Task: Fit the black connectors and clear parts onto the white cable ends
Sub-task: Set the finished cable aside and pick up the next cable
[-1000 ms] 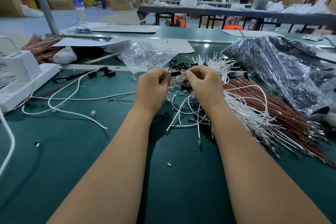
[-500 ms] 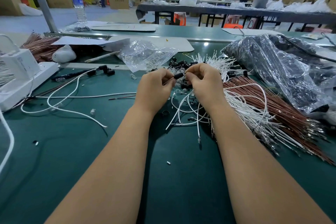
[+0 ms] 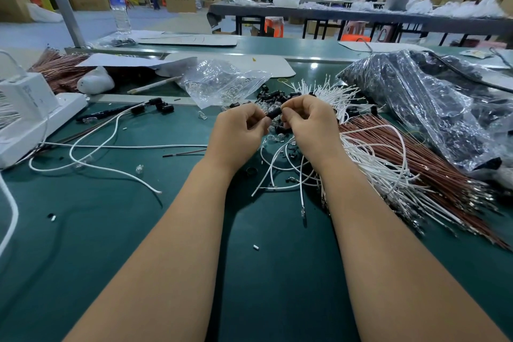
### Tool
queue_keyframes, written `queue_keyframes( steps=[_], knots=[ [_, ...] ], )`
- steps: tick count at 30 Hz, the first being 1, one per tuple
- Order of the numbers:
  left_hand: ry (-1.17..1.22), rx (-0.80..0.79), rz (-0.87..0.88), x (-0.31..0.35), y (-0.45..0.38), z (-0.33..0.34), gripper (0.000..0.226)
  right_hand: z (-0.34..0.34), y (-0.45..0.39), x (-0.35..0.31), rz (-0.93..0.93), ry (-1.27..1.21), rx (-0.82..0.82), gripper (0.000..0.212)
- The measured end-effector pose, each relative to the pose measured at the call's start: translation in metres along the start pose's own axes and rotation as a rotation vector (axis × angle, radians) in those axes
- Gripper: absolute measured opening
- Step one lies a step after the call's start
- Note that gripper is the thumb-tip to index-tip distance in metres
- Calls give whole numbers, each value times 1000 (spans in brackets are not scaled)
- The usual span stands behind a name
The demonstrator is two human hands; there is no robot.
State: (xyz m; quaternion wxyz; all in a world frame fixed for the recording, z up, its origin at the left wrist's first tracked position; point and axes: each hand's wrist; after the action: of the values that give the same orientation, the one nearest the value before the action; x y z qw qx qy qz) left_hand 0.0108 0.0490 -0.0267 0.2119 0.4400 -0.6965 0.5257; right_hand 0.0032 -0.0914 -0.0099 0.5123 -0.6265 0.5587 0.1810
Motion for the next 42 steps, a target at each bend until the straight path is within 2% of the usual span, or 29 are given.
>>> queue_keyframes(
  steps=[5,19,24,28,31,33,35,37,39,42],
  knots=[
    [56,-8,-6,0,0,0,10,1,-1,1,-8,-10,68,6],
    [74,-3,-75,-2,-4,-1,11,6,4,-2,-51,-51,21,9],
    [234,-47,-140,2,-6,-3,4,6,2,0,-75,-58,23,16],
    [335,-53,-222,1,-9,-6,14,7,1,1,-64,-20,37,12],
    [342,-24,-209,1,-7,-6,24,7,1,1,-96,113,17,12],
    [307,28,-215,1,-6,-6,22,8,2,2,-128,270,-91,19],
    [285,72,-241,-1,-6,-5,18,11,2,4,-133,501,-249,17],
    [259,75,-260,-2,-6,-3,14,14,1,6,-134,701,-336,16],
    [235,65,-273,-2,-6,-1,8,14,0,6,-125,723,-330,14],
    [192,43,-249,-4,-6,0,7,12,1,6,-131,573,-238,9]
  ],
)
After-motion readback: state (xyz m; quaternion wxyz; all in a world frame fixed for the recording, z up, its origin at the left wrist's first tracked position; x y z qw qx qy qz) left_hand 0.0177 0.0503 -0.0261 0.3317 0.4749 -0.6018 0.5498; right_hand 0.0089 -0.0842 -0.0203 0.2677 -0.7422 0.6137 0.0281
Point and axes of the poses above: each hand's wrist, its own y-axis away from the middle knuckle, its own z-axis out of the palm, x = y × z, and after that the axes turned 6 degrees about y, right-handed
